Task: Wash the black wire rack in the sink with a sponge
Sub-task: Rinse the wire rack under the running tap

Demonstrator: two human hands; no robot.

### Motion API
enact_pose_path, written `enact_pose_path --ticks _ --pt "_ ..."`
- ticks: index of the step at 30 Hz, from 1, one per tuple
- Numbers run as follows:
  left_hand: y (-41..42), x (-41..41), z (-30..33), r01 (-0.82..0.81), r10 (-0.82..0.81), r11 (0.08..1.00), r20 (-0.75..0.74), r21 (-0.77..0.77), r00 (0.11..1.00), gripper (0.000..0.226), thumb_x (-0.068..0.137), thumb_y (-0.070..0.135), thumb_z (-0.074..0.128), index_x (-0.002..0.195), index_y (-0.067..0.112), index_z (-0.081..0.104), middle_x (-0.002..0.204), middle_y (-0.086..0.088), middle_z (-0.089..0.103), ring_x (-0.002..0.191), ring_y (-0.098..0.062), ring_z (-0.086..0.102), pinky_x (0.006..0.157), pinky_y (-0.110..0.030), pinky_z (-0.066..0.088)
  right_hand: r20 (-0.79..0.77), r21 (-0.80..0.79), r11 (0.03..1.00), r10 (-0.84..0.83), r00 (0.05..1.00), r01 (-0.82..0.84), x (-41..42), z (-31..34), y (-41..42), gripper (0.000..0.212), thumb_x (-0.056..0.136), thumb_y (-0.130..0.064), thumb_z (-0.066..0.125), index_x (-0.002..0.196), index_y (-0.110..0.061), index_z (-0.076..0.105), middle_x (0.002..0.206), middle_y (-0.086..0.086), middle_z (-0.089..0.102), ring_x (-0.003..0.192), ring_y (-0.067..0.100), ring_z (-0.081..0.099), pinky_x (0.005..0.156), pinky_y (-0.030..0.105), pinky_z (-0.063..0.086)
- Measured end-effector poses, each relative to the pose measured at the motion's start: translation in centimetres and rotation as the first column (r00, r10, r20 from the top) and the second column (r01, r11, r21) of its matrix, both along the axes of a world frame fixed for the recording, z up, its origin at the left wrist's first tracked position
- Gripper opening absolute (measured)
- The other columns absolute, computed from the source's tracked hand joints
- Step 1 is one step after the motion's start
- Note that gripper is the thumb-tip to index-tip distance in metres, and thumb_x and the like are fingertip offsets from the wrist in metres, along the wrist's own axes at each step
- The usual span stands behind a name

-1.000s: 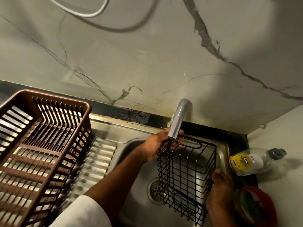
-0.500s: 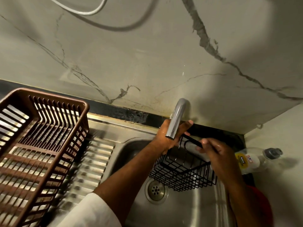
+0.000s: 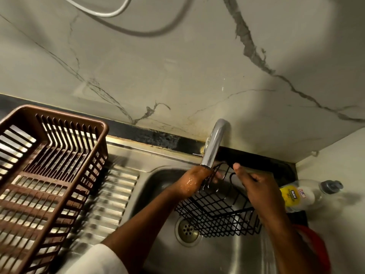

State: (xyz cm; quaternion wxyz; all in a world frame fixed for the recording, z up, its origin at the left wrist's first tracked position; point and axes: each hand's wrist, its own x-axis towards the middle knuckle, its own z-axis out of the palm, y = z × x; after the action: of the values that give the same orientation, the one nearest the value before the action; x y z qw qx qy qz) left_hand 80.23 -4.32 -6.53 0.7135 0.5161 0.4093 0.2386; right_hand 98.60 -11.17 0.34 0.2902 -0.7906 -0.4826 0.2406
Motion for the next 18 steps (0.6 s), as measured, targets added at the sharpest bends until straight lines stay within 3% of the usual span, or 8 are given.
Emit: enact_pose_path --ticks 4,7,10,12,13,15,16,18 --pt "-0.2 -1.1 -0.4 0.091 -0.093 0.996 -0.093 -0.024 0.991 0.051 0.105 0.055 0.036 0.139 0.024 0.058 0.139 0.001 0.061 0.125 -0.010 0.058 0.113 -0.036 0.043 0.019 0.013 1.000 0.001 1.000 -0.001 0.2 0.4 0.1 0.074 0.079 -0.079 0.048 0.046 -0.013 0.048 0.042 0.000 0.046 0.046 0.019 0.050 0.053 0.031 0.038" --pt "0.0 -0.2 2.2 0.115 -0.116 0.993 -0.053 -0.027 0.992 0.058 0.103 0.058 0.037 0.152 0.028 0.043 0.152 0.003 0.048 0.122 0.001 0.050 0.096 -0.015 0.038 0.108 0.012 0.999 0.035 0.994 -0.037 -0.2 0.8 0.4 0.078 0.080 -0.081 0.046 0.052 -0.009 0.056 0.046 0.004 0.053 0.049 0.022 0.055 0.052 0.035 0.043" --pt "0.0 0.9 4.3 0.119 -0.120 0.992 0.018 0.040 0.993 0.053 0.104 0.050 0.044 0.153 0.029 0.039 0.153 0.003 0.047 0.139 -0.011 0.043 0.115 -0.030 0.033 0.244 0.003 1.000 0.017 0.970 -0.018 -0.7 0.7 0.7 0.079 0.082 -0.081 0.045 0.064 -0.007 0.065 0.056 0.008 0.061 0.058 0.024 0.061 0.057 0.038 0.052" --pt "0.2 1.2 4.9 0.114 -0.112 0.992 -0.040 0.051 0.993 0.056 0.103 0.053 0.045 0.153 0.030 0.038 0.150 0.001 0.051 0.140 -0.015 0.044 0.118 -0.039 0.033 0.232 0.009 1.000 -0.002 0.973 0.000 -1.0 0.6 0.8 0.078 0.082 -0.081 0.045 0.060 -0.009 0.063 0.053 0.005 0.059 0.056 0.023 0.060 0.056 0.039 0.051" --pt "0.3 1.3 4.9 0.115 -0.106 0.990 -0.108 0.086 0.989 0.058 0.101 0.059 0.044 0.151 0.030 0.041 0.143 -0.001 0.057 0.133 -0.016 0.052 0.113 -0.040 0.040 0.228 0.016 1.000 -0.008 0.974 0.004 -1.2 0.5 0.8 0.077 0.082 -0.081 0.047 0.055 -0.010 0.059 0.050 0.003 0.056 0.054 0.023 0.058 0.054 0.038 0.049" --pt "0.2 1.7 5.4 0.117 -0.069 0.978 -0.259 0.173 0.963 0.053 0.100 0.066 0.038 0.129 0.026 0.056 0.103 -0.003 0.068 0.092 -0.013 0.065 0.086 -0.034 0.053 0.259 0.027 1.000 -0.015 0.966 0.008 -1.7 0.3 0.6 0.076 0.084 -0.079 0.048 0.047 -0.013 0.048 0.046 0.001 0.047 0.052 0.024 0.053 0.052 0.033 0.040" --pt "0.1 2.2 5.3 0.095 -0.033 0.975 -0.291 0.203 0.956 0.046 0.101 0.064 0.036 0.113 0.027 0.059 0.088 0.003 0.063 0.075 -0.007 0.060 0.077 -0.026 0.053 0.273 0.018 1.000 -0.022 0.962 0.018 -2.0 0.2 0.5 0.076 0.085 -0.079 0.045 0.047 -0.014 0.046 0.047 0.000 0.046 0.052 0.024 0.052 0.053 0.032 0.038" --pt "-0.2 2.8 5.3 0.074 -0.005 0.969 -0.281 0.235 0.960 0.026 0.105 0.056 0.033 0.100 0.044 0.055 0.085 0.021 0.051 0.071 0.011 0.049 0.073 0.001 0.038 0.289 -0.009 0.999 -0.048 0.956 0.053 -2.5 0.2 0.3 0.077 0.086 -0.080 0.037 0.052 -0.012 0.051 0.051 0.001 0.050 0.056 0.022 0.053 0.056 0.030 0.041"
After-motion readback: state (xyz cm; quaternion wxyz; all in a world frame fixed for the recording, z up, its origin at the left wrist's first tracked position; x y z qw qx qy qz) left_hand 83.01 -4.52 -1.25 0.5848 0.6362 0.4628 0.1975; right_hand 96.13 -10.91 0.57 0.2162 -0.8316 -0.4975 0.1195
